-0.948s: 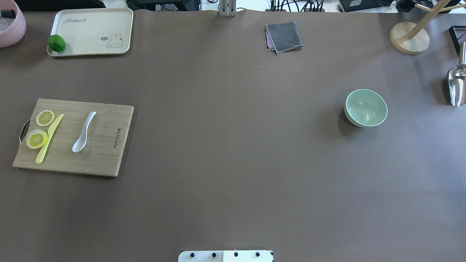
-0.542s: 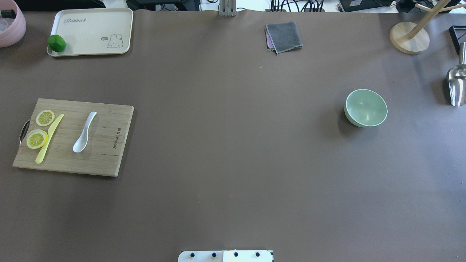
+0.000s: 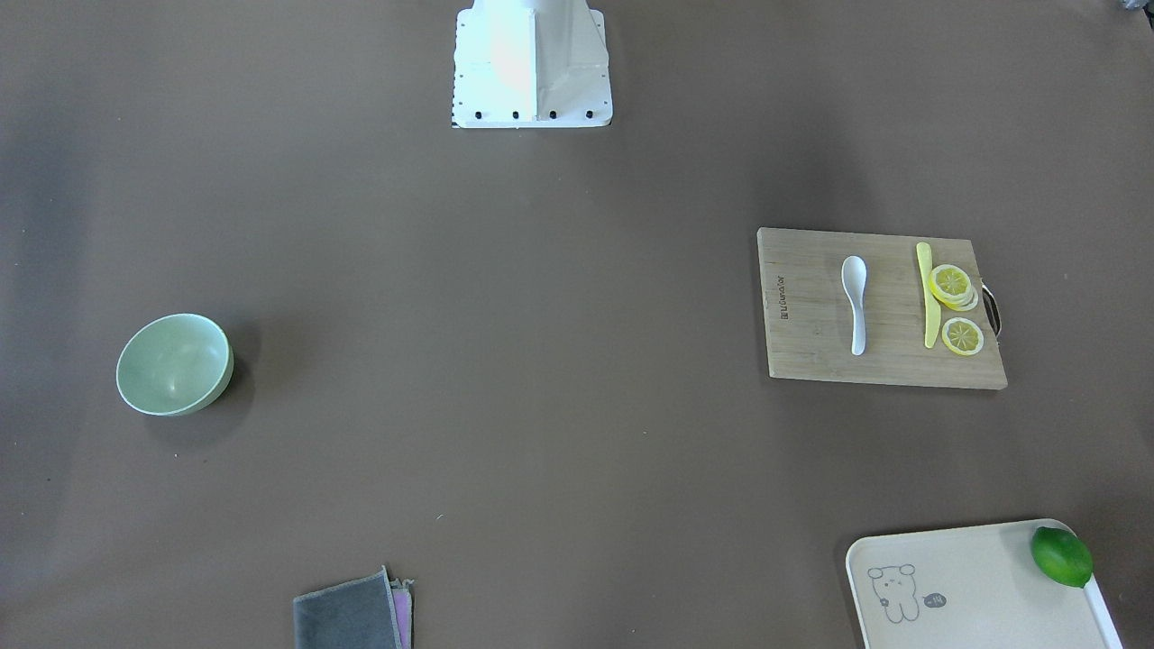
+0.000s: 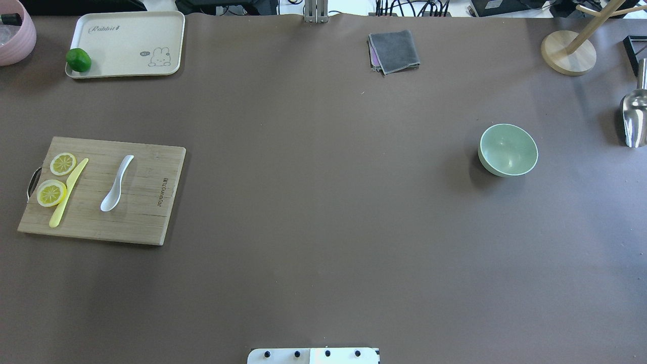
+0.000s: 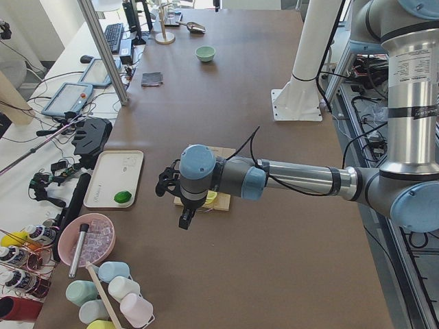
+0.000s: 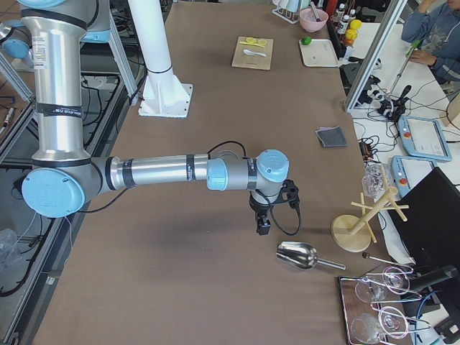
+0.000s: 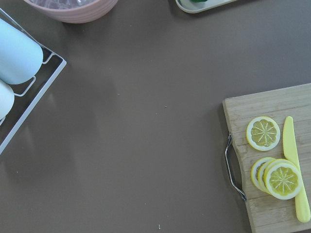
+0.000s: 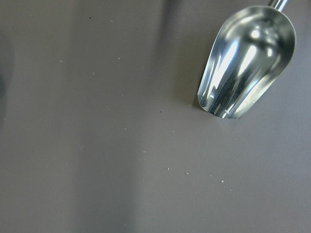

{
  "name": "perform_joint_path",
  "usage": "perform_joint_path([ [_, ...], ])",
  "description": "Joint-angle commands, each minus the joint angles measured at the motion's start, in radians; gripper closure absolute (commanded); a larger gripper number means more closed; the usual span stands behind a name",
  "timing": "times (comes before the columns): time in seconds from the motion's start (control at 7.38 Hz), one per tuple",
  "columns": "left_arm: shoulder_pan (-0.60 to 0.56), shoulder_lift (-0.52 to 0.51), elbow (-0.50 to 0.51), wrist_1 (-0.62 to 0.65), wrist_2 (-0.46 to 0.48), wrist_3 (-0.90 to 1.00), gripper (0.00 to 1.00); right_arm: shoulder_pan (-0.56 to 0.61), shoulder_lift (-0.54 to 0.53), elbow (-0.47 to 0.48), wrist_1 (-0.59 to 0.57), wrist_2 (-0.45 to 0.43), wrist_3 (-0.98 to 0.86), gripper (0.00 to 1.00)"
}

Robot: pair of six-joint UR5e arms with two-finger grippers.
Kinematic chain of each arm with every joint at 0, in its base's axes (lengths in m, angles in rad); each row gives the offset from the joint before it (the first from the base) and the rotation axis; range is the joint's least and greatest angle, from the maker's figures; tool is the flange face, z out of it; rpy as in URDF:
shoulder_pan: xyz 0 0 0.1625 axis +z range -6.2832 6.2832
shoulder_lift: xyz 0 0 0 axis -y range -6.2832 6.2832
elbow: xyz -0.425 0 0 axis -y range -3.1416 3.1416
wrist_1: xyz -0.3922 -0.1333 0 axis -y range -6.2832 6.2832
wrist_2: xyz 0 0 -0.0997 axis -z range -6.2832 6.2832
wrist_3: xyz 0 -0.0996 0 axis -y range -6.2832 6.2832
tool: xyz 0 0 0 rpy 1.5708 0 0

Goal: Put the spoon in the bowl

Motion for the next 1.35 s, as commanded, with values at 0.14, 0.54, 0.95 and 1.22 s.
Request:
perform_joint_path([
  [0.14,0.000,0.001,-0.003,0.000,-0.034,-0.002,0.02,0.000,0.019,-0.004,-0.001,0.008,0.019,0.00],
  [0.54,0.003,-0.016,-0.006,0.000,-0.033,-0.045,0.02,0.000,0.016,-0.013,0.058,0.046,0.050,0.00],
  [0.95,0.122,-0.021,-0.006,-0.159,-0.025,-0.320,0.02,-0.002,0.003,-0.104,0.377,0.051,0.058,0.00],
  [1.22,0.248,-0.054,-0.010,-0.256,-0.010,-0.581,0.02,-0.041,0.009,-0.096,0.394,0.086,0.173,0.00],
])
